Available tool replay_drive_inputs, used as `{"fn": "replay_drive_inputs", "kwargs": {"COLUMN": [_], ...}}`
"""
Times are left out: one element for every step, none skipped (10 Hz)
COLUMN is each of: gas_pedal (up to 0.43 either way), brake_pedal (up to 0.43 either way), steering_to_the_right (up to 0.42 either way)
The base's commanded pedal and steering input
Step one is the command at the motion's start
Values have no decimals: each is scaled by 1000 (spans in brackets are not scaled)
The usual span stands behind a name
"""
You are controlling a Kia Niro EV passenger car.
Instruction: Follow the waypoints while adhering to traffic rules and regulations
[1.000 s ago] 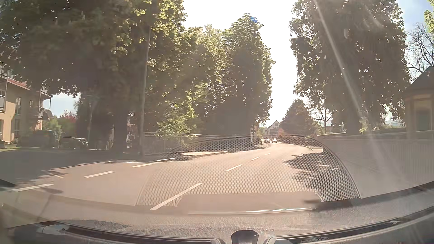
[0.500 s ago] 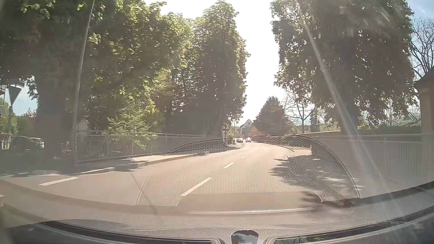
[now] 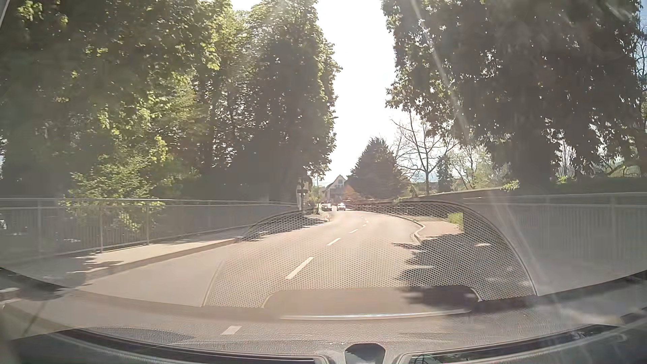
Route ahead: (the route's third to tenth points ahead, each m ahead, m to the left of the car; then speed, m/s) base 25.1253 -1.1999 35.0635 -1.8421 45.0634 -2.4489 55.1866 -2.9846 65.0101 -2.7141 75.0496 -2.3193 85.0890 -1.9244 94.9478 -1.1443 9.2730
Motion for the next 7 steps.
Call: {"fn": "replay_drive_inputs", "kwargs": {"gas_pedal": [87,87,87,87,98,98,110], "brake_pedal": [0,0,0,0,0,0,0], "steering_to_the_right": [58,54,51,51,51,51,51]}}
